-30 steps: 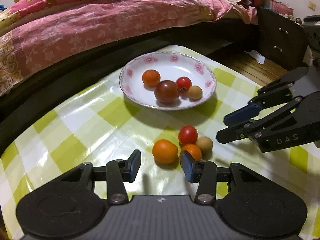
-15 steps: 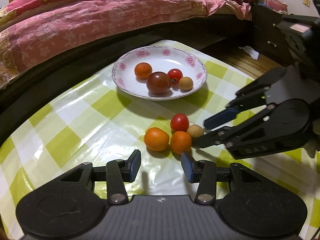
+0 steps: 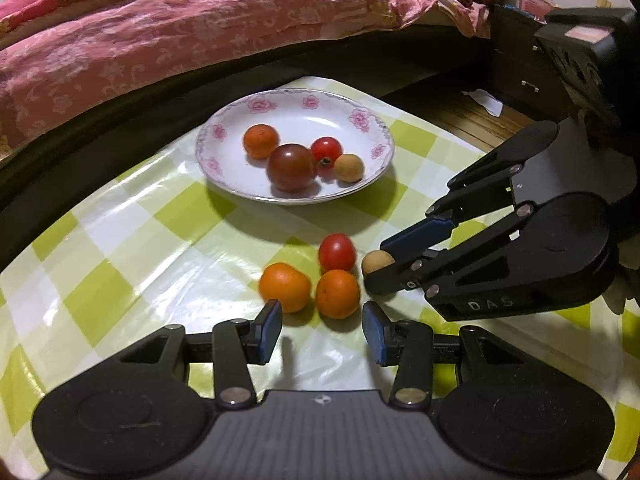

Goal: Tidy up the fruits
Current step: 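Withdraw both grippers from the bowl toward the remaining fruits, then grasp the second brown fruit with the right gripper while the left gripper grasps an orange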

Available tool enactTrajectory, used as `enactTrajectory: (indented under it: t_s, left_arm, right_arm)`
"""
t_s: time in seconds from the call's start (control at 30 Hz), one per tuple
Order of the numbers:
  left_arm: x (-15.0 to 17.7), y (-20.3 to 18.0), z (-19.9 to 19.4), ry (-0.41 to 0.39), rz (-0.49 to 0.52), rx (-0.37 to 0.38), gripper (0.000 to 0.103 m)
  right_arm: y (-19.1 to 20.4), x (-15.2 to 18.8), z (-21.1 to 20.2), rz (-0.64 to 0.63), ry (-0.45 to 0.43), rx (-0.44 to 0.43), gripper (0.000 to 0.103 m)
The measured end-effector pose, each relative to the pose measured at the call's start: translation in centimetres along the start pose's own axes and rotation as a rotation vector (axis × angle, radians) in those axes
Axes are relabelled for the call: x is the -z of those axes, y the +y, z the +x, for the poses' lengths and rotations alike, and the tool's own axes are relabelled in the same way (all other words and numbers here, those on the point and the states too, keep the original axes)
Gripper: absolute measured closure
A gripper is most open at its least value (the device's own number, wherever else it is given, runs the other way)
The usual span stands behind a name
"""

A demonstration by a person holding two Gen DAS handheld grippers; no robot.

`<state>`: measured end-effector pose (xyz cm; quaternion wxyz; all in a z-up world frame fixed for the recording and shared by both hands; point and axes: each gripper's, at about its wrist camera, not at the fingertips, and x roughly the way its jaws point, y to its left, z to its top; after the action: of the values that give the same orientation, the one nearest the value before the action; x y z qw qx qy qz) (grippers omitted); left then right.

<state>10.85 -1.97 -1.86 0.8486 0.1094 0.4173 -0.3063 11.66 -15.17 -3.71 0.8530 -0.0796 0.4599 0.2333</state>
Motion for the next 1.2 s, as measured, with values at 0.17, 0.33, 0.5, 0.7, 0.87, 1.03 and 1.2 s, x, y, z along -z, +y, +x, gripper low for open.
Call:
enactTrajectory:
  t_s: [0.17, 0.33, 0.5, 0.7, 0.87, 1.03, 1.2]
  left_arm:
    - [-0.2, -1.0, 0.7, 0.005, 0.021, 0.018, 0.052]
    - [-0.8, -1.8, 1.3, -0.004, 0.047, 0.016, 0.053]
    - [-0.7, -3.0, 1.7, -0.014, 0.114, -0.021, 0.053]
    - [-0.3, -3.7, 1.2, -0.017, 0.161, -0.045, 0.065]
    - [0.0, -3.5, 0.2, 0.002, 0.161, -0.011, 0.071]
    - [0.1, -3.1, 0.6, 0.01, 0.158, -0.043, 0.069]
    - [-0.2, -3.0, 0.9, 0.008, 0.133, -0.024, 0.066]
  right_arm:
    - [-1.0, 0.0, -0.6, 0.026, 0.006, 0.029, 0.083]
    - [-2.3, 0.3, -0.8, 0.069, 0.026, 0.043, 0.083]
    - [-2.5, 0.3, -1.0, 0.073, 0.034, 0.044, 0.083]
    - [-2.9, 0.6, -1.1, 0.083, 0.045, 0.054, 0.083]
    - [-2.8, 0.4, -1.3, 0.077, 0.055, 0.046, 0.083]
    - [-2.4, 0.5, -1.3, 0.053, 0.074, 0.03, 0.083]
    - [-2.3, 0.4, -1.2, 0.053, 0.076, 0.032, 0.083]
